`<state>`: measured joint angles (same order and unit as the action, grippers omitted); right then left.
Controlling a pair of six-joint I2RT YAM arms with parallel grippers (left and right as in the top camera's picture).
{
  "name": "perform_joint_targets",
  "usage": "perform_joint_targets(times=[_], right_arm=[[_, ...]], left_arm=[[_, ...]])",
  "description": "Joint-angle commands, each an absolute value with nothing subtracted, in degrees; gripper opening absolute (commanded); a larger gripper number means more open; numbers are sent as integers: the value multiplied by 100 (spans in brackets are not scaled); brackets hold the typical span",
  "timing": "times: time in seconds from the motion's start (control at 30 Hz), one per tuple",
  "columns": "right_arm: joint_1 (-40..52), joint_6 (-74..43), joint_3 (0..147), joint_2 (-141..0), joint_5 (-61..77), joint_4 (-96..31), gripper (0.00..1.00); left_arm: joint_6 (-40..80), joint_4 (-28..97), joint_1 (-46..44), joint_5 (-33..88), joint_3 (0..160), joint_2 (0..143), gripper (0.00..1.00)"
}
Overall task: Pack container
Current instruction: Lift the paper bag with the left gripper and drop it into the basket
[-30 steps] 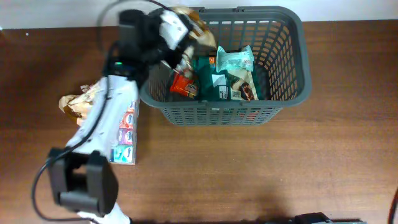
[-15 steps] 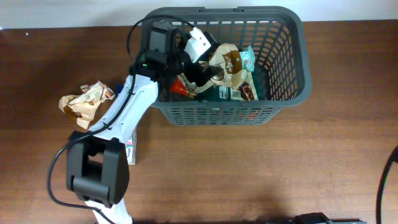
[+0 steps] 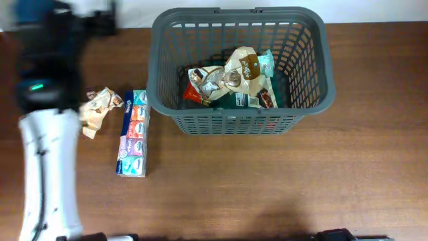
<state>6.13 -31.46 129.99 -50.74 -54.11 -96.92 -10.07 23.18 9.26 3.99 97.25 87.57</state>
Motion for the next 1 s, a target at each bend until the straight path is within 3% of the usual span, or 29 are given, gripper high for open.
perform_joint_targets(times=[0.0, 0.2, 0.37, 0.47, 0.97], right_arm=[[596, -3454, 13076, -4506, -5787, -9730, 99], [598, -3280, 13069, -3957, -5747, -9730, 99], [598, -3024, 13023, -3946, -5774, -9710, 99], [598, -3024, 12954, -3946, -5771, -9717, 99], [596, -3048, 12846, -3946, -5614, -9559, 99]], left_arm=[[93, 3107, 1605, -25, 9496, 9107, 98], [-145, 4060, 2460, 180, 8840, 9537, 99], [-3540, 4141, 2482, 816, 8554, 9990, 96], [-4921, 4091, 2414, 816, 8536, 10213, 96], [-6014, 3293, 2410, 1293, 8536, 12016, 97]])
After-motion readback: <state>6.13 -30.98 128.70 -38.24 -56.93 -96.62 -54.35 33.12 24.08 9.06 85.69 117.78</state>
